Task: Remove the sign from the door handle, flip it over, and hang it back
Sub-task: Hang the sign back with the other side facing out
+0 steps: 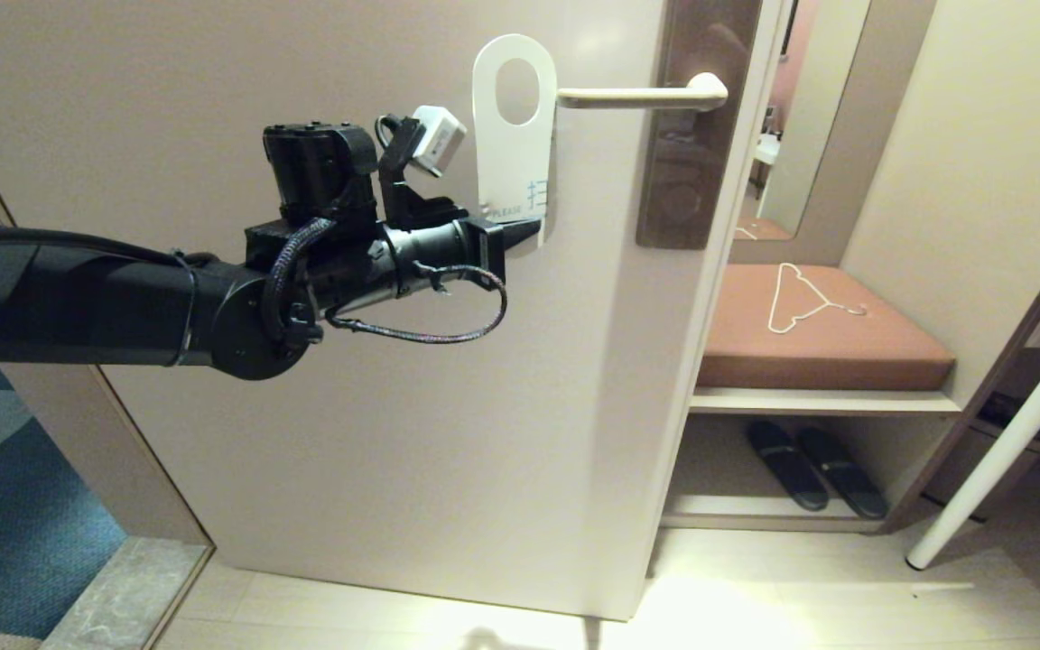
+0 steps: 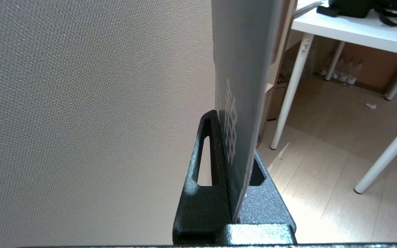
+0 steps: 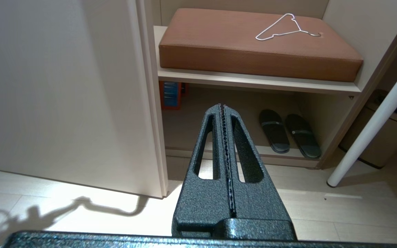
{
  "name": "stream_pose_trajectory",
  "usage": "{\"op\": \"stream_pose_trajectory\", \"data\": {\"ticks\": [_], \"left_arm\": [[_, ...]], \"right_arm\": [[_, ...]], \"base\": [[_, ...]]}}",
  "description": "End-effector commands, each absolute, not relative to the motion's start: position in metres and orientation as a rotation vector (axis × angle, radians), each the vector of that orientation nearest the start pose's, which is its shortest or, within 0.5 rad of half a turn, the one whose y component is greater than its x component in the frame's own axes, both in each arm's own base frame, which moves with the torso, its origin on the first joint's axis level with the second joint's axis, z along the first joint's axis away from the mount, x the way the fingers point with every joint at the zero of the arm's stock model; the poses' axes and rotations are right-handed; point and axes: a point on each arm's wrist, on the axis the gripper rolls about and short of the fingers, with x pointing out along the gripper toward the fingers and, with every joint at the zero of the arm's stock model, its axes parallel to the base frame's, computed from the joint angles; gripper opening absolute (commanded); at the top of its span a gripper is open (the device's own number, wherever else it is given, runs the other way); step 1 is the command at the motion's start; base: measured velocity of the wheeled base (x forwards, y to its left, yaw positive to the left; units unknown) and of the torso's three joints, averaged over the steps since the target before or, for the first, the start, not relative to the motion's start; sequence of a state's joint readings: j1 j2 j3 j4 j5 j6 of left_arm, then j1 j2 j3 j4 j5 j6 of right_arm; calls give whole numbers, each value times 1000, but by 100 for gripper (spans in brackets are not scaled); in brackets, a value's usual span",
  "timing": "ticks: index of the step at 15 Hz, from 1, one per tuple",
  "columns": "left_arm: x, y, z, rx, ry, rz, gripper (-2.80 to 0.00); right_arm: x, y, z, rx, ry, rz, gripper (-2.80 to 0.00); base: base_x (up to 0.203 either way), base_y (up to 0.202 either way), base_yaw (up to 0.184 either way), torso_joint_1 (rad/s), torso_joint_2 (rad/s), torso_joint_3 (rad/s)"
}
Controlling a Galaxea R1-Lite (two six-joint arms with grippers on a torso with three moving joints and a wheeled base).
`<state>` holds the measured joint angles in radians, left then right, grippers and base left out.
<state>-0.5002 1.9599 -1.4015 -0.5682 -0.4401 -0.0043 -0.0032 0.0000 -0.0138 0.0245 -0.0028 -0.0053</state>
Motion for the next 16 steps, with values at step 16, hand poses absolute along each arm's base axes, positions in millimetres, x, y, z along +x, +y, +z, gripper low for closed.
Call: {"op": "stream_pose_trajectory", "data": {"ticks": [16], "left_arm": [[347, -230, 256, 106, -66, -687, -280]], "right_arm": [[-24, 0, 77, -6, 12, -6, -280]], "base": [[0, 0, 0, 0, 0, 0]]}}
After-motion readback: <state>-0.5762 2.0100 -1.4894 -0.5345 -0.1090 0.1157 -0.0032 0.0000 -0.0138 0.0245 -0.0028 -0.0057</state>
